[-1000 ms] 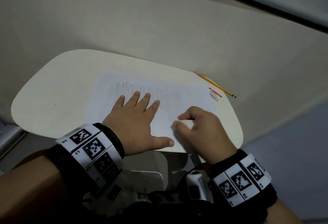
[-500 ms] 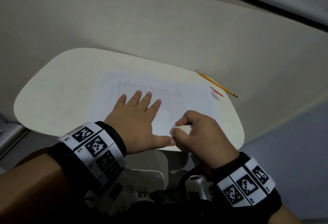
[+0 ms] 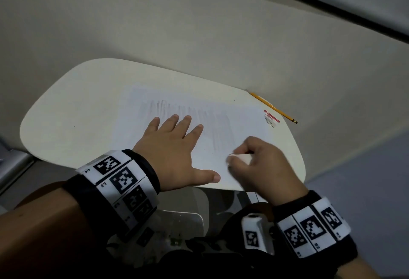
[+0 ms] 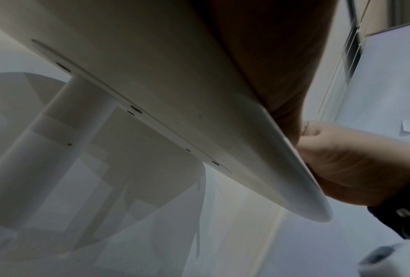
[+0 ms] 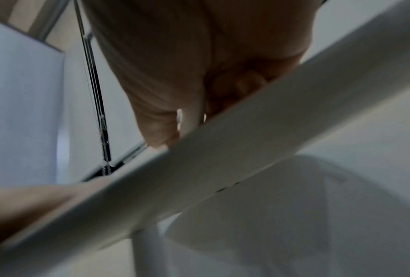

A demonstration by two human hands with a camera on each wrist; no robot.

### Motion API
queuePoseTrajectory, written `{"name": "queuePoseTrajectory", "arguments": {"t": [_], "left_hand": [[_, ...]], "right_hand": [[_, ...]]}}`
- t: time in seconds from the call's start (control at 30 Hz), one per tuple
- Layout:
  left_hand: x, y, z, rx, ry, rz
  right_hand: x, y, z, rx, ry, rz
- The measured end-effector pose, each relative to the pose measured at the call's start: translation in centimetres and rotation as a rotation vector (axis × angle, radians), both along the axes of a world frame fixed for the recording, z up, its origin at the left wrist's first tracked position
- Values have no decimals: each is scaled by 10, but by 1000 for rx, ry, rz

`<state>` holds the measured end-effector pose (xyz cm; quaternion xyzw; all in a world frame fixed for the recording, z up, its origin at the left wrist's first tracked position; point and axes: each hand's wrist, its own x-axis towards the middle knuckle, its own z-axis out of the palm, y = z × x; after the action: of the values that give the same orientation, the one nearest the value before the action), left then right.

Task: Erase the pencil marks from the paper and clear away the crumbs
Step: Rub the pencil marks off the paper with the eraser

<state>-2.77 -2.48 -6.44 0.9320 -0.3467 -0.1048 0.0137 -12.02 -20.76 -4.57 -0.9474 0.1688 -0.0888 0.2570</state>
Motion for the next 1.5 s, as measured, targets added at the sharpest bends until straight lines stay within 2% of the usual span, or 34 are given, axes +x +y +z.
{"name": "queuePoseTrajectory", "arguments": {"t": [0.07,0.13,0.23,0.33,0.53,0.6,0.67,0.73,0.83,0.93,1.0,1.07,1.13,1.33,1.5], "left_hand": [[0,0,1,2,5,-1],[1,-1,1,-3,4,1],[1,-2,1,-15,-12,3],[1,-2,0,-26,-21,1],[2,0,-1,-5,1,-7],[2,-1,-1,-4,-3,-6],[2,-1,-1,-16,-7,-4],[1,-1,-1,-25,-10,-3],[2,-1,-1,-11,-3,-3],[2,-1,-1,-2,7,-2],[2,-1,0,-3,6,-2],[2,-1,0,-5,3,-1],[2,-1,1,-5,3,1],[1,-1,1,4,2,3],[2,-1,1,-1,0,2]], "right_hand": [[0,-19,4,-40,21,-131],[3,-24,7,-83,6,-168],[7,0,6,5,-71,-14],[5,19,0,23,-44,147],[7,-20,4,-74,-22,-134],[10,-9,7,-37,-62,-81],[10,12,7,61,-79,50],[9,26,4,70,-27,153],[10,7,4,-64,7,25],[11,-18,9,-66,11,-132],[13,-11,9,-12,-21,-110],[13,10,6,47,-28,-1],[11,23,2,22,1,81],[9,-19,11,-58,7,-146],[4,11,6,54,12,40]]}}
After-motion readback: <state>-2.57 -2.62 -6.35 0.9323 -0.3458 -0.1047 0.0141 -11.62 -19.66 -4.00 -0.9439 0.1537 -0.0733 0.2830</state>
